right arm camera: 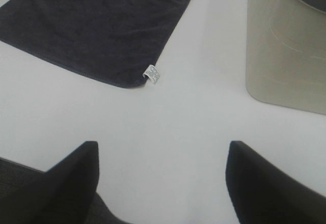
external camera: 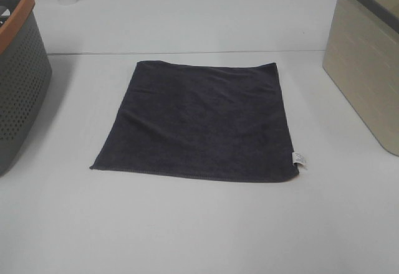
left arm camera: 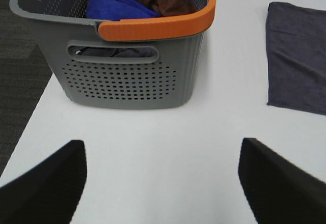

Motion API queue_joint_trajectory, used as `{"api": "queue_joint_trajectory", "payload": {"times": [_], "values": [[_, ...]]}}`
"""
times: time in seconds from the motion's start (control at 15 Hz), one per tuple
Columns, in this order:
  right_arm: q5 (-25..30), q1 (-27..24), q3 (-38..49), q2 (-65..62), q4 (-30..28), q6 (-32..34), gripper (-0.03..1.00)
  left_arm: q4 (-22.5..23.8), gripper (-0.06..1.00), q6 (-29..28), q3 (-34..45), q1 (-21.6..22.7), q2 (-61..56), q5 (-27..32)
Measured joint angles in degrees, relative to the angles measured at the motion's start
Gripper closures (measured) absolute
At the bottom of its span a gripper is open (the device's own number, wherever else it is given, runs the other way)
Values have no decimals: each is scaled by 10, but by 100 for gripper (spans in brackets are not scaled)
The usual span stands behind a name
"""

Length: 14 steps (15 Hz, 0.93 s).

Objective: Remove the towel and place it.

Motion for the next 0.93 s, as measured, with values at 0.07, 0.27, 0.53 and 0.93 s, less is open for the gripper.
{"api": "queue_joint_trajectory", "payload": {"times": [0.07,0.27,0.53,0.93], "values": [[1,0,0,-17,9,-8,27,-7,18,0,7,0,-2,-18],[2,0,0,-73,27,-20,27,-21,18,4,16,0,-2,-38],[4,0,0,-100,33,-20,27,-21,18,21,18,0,-2,-38],[20,0,11,-100,46,-7,27,-21,18,21,19,-32,-2,-38]]}}
